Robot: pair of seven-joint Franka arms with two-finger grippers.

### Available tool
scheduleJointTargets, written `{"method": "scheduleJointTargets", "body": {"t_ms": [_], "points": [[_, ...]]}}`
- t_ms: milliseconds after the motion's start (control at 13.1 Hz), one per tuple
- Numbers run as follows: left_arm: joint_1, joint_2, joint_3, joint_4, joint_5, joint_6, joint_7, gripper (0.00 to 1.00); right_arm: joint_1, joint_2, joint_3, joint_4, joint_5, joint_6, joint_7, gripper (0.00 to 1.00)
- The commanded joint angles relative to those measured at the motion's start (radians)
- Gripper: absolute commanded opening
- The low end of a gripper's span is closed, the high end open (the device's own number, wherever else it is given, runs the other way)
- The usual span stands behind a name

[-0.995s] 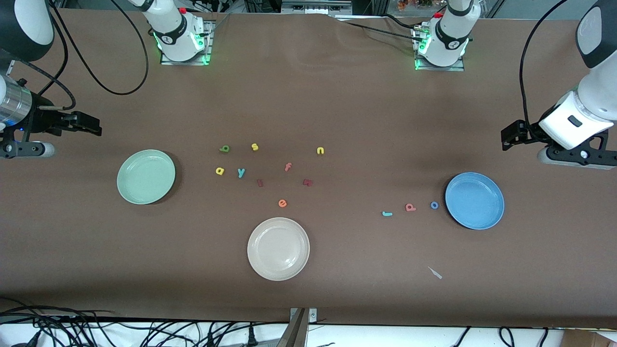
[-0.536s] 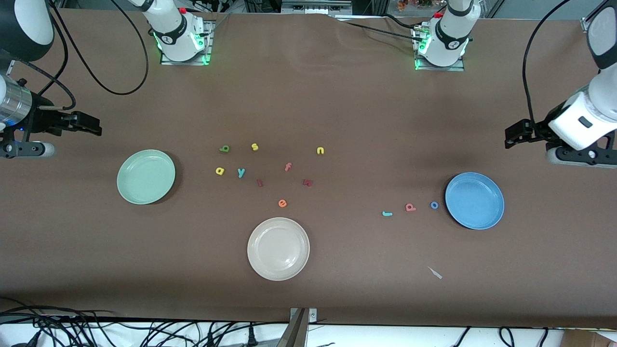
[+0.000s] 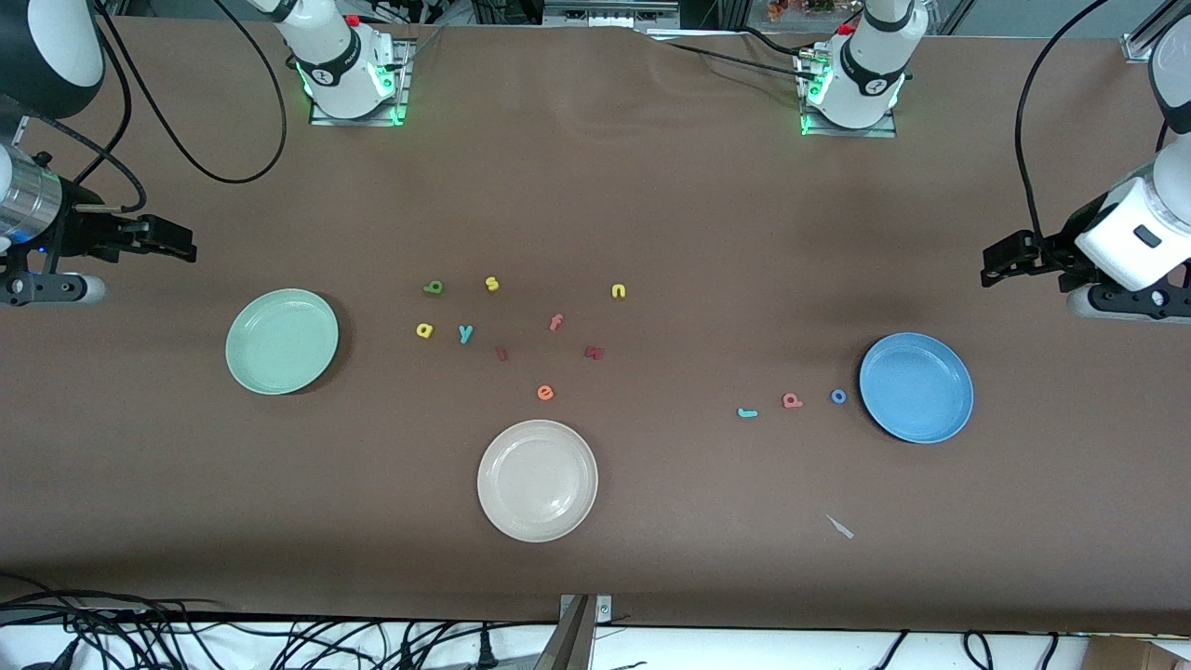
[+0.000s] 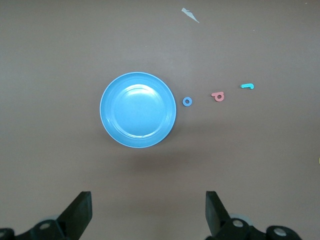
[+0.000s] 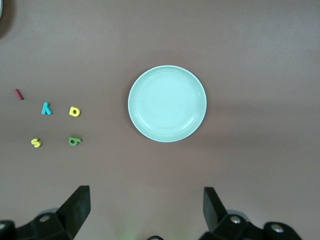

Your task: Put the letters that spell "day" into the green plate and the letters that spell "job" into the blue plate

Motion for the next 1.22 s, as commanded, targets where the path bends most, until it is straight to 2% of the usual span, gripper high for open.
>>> {"method": "scheduleJointTargets", "body": {"t_ms": [0,612,1148], "points": [[-0.004,-0.007,-0.002,0.01,-0.006,-0.013,0.003,1.0,-0.011,0.0,0.005,0.007,0.014,-0.011,-0.019,1.0],[-0.004,-0.006,-0.014,0.016,-0.005,-0.013,0.003,1.0,-0.008,-0.004,0.008,-0.011,0.028,-0.012,-0.01,1.0],[-0.005,0.01,-0.028,0.046,0.033,-0.012,0.004,1.0,0.0,-0.021,0.017,-0.123,0.057,0.055,-0.004,1.0]]}}
